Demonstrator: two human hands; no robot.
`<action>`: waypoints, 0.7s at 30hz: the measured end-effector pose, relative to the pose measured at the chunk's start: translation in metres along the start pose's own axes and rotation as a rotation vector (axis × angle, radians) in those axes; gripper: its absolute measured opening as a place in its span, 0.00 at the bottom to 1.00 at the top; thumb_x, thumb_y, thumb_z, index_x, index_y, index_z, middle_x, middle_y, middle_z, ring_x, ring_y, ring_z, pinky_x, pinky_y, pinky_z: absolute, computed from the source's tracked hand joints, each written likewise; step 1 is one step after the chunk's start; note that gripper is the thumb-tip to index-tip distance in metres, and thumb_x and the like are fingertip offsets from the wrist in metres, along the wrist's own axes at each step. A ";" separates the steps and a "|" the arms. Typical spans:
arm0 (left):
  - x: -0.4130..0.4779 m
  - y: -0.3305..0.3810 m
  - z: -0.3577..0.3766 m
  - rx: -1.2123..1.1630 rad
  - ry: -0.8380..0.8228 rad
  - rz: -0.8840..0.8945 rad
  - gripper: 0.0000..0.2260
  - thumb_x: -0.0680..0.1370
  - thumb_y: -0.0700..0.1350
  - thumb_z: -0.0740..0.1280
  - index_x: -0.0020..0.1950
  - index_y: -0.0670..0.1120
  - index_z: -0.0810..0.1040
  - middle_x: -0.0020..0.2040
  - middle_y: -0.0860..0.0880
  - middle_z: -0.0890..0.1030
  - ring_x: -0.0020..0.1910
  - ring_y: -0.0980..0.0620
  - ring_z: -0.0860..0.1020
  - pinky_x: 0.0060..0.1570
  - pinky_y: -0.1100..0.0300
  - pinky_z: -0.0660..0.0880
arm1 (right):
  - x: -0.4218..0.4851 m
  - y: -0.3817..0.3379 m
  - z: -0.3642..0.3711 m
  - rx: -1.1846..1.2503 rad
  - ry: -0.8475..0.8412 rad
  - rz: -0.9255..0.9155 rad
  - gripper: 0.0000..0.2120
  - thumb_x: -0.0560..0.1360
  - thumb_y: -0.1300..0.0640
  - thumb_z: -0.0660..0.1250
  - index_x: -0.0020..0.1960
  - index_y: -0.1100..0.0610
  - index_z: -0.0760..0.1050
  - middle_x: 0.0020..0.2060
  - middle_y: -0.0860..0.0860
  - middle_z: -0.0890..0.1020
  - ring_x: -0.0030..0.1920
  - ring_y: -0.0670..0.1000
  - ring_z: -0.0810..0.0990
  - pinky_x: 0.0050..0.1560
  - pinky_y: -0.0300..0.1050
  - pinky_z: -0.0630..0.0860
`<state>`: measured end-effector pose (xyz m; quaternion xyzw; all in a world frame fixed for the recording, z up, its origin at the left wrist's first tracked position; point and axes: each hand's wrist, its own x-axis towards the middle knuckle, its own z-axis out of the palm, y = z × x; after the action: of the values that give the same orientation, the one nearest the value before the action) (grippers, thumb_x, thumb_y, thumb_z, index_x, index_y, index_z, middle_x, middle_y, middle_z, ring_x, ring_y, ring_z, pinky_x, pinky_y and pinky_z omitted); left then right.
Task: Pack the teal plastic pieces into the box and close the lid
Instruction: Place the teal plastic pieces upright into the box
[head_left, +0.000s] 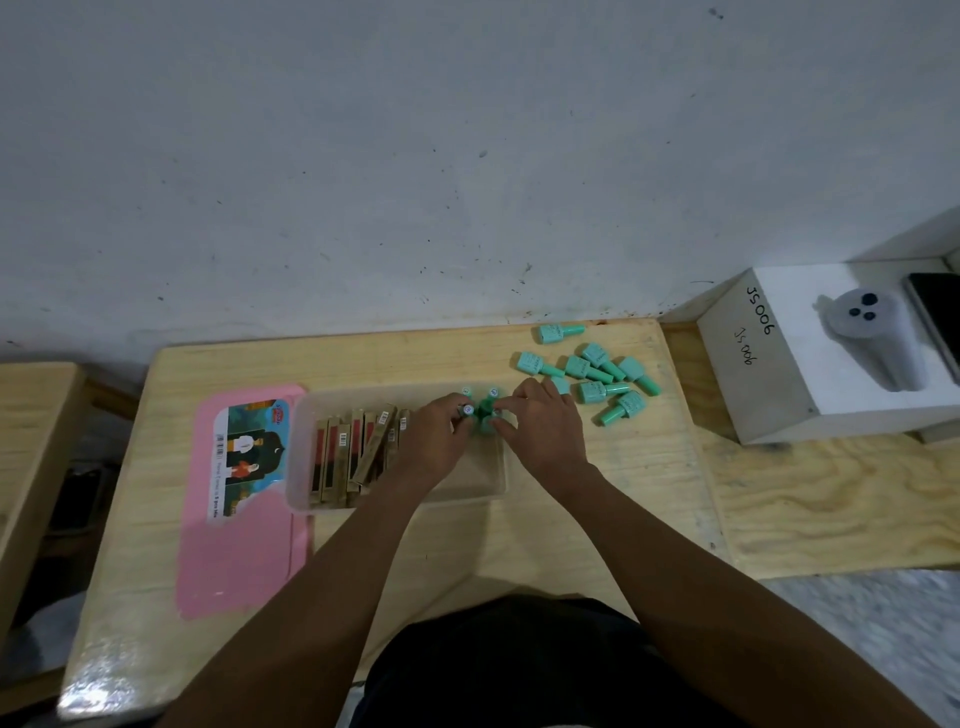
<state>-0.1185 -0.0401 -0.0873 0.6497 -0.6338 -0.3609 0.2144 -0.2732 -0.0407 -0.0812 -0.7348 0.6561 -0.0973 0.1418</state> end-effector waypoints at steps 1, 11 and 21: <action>0.000 0.000 0.001 0.000 0.005 0.004 0.09 0.76 0.39 0.66 0.56 0.43 0.80 0.45 0.46 0.82 0.39 0.53 0.75 0.40 0.63 0.68 | -0.001 0.000 0.001 -0.005 0.009 0.005 0.12 0.73 0.50 0.71 0.54 0.52 0.83 0.46 0.52 0.80 0.53 0.57 0.76 0.50 0.52 0.71; -0.008 0.006 -0.001 0.051 0.135 0.095 0.12 0.76 0.43 0.67 0.59 0.46 0.78 0.38 0.53 0.77 0.30 0.61 0.70 0.31 0.73 0.62 | -0.007 0.011 -0.007 0.062 0.087 -0.018 0.13 0.74 0.47 0.69 0.57 0.50 0.82 0.47 0.50 0.81 0.51 0.53 0.78 0.50 0.50 0.73; 0.015 0.075 0.038 0.266 0.117 0.521 0.08 0.75 0.47 0.67 0.50 0.47 0.81 0.39 0.51 0.81 0.39 0.49 0.79 0.40 0.57 0.71 | -0.050 0.123 -0.027 0.166 0.036 0.460 0.12 0.77 0.50 0.65 0.60 0.46 0.78 0.55 0.48 0.79 0.55 0.51 0.77 0.48 0.48 0.77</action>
<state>-0.1981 -0.0556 -0.0593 0.5072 -0.8076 -0.1692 0.2488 -0.4035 -0.0055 -0.0951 -0.5500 0.7984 -0.1292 0.2082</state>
